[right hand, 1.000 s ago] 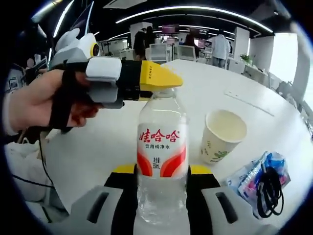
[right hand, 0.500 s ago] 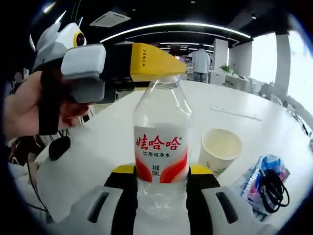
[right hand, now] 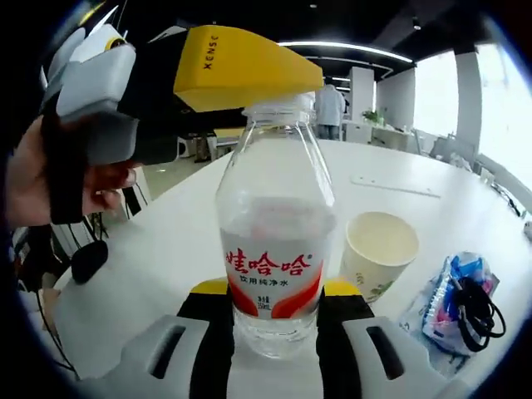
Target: Arrange the tabletop items into an orderly group along one side of the table until the central work area is clear of visible clutter.
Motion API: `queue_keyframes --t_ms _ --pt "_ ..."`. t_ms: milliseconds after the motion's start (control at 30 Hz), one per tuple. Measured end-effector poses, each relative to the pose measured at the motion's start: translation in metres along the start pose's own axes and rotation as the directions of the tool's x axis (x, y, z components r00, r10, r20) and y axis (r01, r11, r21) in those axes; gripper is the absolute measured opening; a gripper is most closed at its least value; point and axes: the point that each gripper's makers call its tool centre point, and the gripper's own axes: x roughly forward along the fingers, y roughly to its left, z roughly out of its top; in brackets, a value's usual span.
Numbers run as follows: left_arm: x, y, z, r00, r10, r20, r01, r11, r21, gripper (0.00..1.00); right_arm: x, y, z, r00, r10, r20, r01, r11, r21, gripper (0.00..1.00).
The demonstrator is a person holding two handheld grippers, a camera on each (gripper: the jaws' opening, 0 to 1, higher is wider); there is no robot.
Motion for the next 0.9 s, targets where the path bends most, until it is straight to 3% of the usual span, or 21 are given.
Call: queue_keyframes --t_ms 367,900 --pt "0.006 -0.017 -0.007 0.997 -0.069 -0.024 0.070 0.997 0.015 0.18 0.001 -0.009 -0.006 1.000 -0.030 -0.002 0.030 0.999 0.015 0.34" --pt "0.002 -0.017 -0.009 0.995 -0.098 -0.030 0.098 0.995 -0.004 0.19 0.010 -0.007 -0.006 0.998 -0.054 0.019 0.054 0.998 0.013 0.35"
